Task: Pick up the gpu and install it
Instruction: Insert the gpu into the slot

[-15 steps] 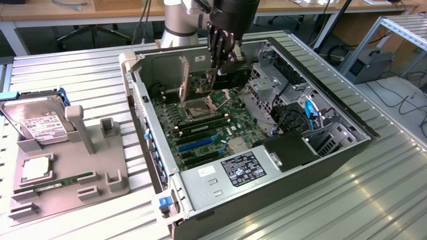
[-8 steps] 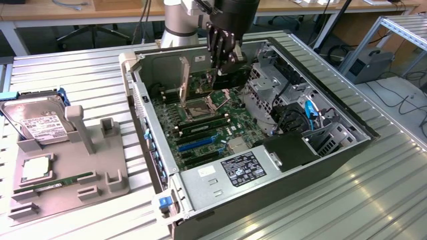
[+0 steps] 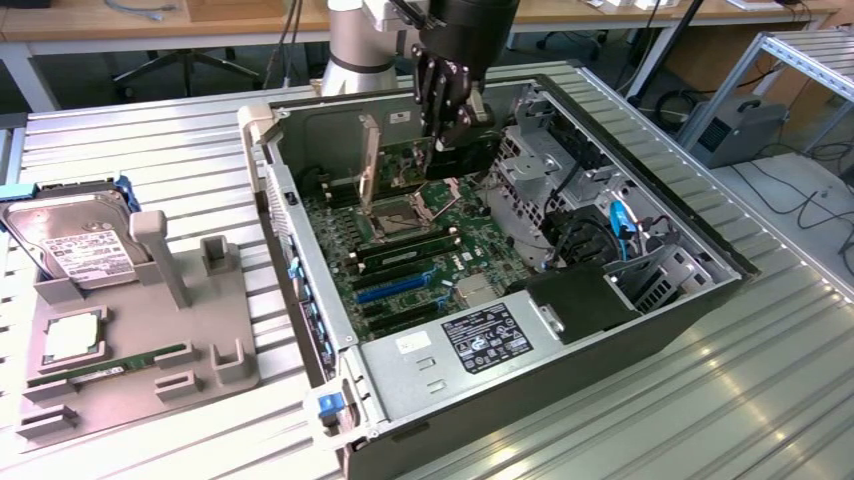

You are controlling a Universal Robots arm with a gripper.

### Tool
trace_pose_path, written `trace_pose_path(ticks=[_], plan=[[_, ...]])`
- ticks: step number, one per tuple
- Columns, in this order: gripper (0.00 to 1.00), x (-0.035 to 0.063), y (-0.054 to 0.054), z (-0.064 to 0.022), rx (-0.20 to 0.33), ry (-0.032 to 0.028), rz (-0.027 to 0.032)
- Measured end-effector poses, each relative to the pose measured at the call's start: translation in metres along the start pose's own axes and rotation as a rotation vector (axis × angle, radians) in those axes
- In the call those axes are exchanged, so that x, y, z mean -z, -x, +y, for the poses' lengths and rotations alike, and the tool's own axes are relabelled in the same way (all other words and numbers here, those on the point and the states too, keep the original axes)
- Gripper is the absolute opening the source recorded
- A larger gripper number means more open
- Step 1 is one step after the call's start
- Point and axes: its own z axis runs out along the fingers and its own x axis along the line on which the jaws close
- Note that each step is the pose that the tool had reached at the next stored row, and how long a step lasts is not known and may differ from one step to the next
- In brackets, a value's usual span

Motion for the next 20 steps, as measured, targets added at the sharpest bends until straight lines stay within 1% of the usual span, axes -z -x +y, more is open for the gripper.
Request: trace_pose_path(ticks=[8,20], plan=[[0.28,-0.0006,-0.0011,0.0000,0.000,0.0000,-0.0001],[0.28,-0.0020,-0.0056,0.0008,0.000,-0.0001,-0.0001]])
